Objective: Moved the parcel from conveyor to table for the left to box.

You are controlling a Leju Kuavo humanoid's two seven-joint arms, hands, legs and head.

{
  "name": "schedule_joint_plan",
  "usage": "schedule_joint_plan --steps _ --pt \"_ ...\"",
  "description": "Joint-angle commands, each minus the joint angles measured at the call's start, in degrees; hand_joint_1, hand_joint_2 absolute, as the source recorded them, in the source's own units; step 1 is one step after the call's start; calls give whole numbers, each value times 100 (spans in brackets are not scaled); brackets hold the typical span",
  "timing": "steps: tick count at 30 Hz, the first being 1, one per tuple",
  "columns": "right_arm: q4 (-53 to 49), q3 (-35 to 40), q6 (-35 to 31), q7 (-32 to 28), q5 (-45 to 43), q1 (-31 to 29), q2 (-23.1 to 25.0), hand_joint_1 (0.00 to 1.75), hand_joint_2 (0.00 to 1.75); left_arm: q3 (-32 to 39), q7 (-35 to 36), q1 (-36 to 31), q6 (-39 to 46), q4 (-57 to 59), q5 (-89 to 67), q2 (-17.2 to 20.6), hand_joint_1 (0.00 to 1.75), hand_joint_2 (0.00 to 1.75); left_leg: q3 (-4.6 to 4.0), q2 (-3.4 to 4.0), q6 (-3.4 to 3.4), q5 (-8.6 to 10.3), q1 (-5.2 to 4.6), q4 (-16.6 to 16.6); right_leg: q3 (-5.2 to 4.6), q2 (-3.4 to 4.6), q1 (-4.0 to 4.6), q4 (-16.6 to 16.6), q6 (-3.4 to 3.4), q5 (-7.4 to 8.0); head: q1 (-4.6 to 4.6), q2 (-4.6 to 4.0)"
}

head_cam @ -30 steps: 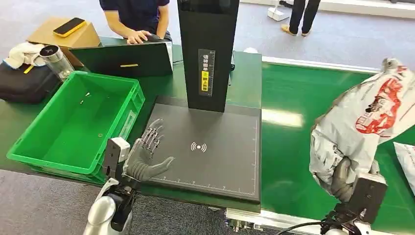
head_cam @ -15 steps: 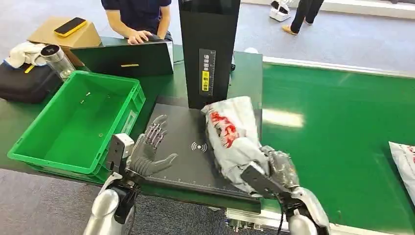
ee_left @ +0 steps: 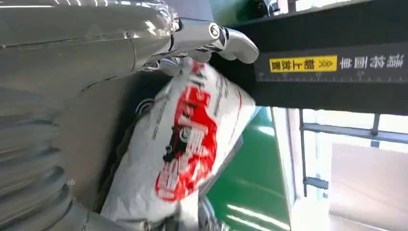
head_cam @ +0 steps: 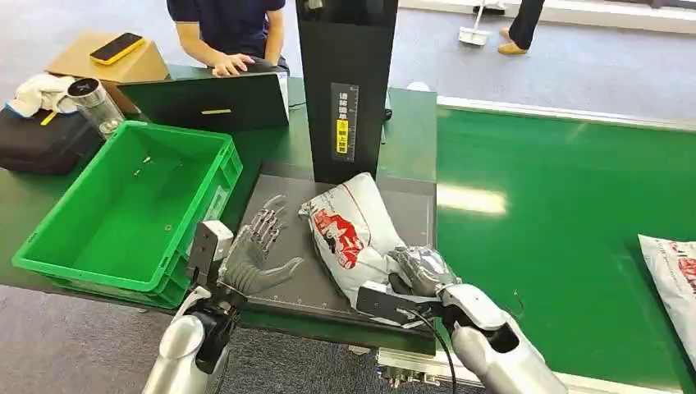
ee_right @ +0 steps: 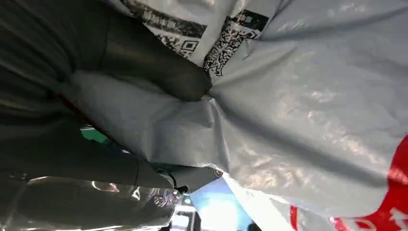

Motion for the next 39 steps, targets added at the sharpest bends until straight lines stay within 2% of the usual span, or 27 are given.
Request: schedule_joint_plan --steps 1,4,23,25,26,27,28,31,35,36,37,39 --pt "542 1584 -1010 -171 177 -875 -301 175 175 -284 21 -15 73 -1 61 262 0 175 2 6 -16 10 5 -6 -1 1 4 -2 -5 9 7 0" --pt "428 1527 -1649 -167 316 -905 -296 175 175 -270 -6 -20 51 -31 72 265 0 175 -7 11 -15 10 5 -3 -6 6 6 2 -3 11 7 0" --pt "429 1527 -1653 -171 316 -902 -299 175 175 -267 -6 -24 48 -33 74 269 0 175 -32 -3 -17 9 5 -9 -22 -6 3 -5 -3 8 4 2" --pt "365 1348 -2204 -320 341 -790 -271 175 175 -265 -17 -70 -8 2 84 286 0 175 -33 -4 -16 9 4 -9 -23 -6 3 -4 -2 8 4 2" --pt "335 1307 -2318 -355 352 -762 -270 148 175 -260 -22 -80 -21 13 89 295 0 175 -36 -9 -11 8 4 -5 -24 -10 3 -2 -1 6 4 0" --pt "292 1219 -2518 -425 327 -696 -265 40 175 -255 -29 -94 -46 27 100 301 0 175 -34 -9 -15 9 5 -9 -22 -11 4 -5 -2 7 4 0" --pt "277 1091 -2696 -525 186 -620 -240 0 175 -255 -37 -108 -73 52 108 307 0 175 -33 -10 -14 9 4 -9 -21 -12 3 -5 -2 6 4 2" --pt "198 814 -3114 -821 -155 -440 -241 0 175 -288 -70 -175 -134 176 114 301 0 175 -36 -14 -8 8 5 -5 -22 -15 4 -4 0 5 4 2" --pt "170 613 -3325 -1045 -412 -252 -231 0 175 -323 -121 -252 -136 326 123 302 0 175 -36 -17 -9 9 5 -7 -21 -19 3 -6 0 5 4 2" --pt "42 222 -2958 -1452 -1219 10 -59 0 0 -350 -152 -267 -170 370 137 303 0 175 -32 -19 -14 11 5 -12 -17 -22 3 -10 -2 6 4 0" --pt "-73 26 -2978 -1718 -1740 277 -67 0 0 -376 -172 -283 -165 429 136 283 0 175 -35 -16 -11 9 5 -8 -21 -18 3 -7 -1 5 4 2" --pt "-303 -140 -3088 -1904 -2035 575 -73 0 0 -415 -189 -309 -151 481 136 270 0 175 -30 -31 -13 11 9 -14 -10 -33 7 -17 -2 4 4 2"
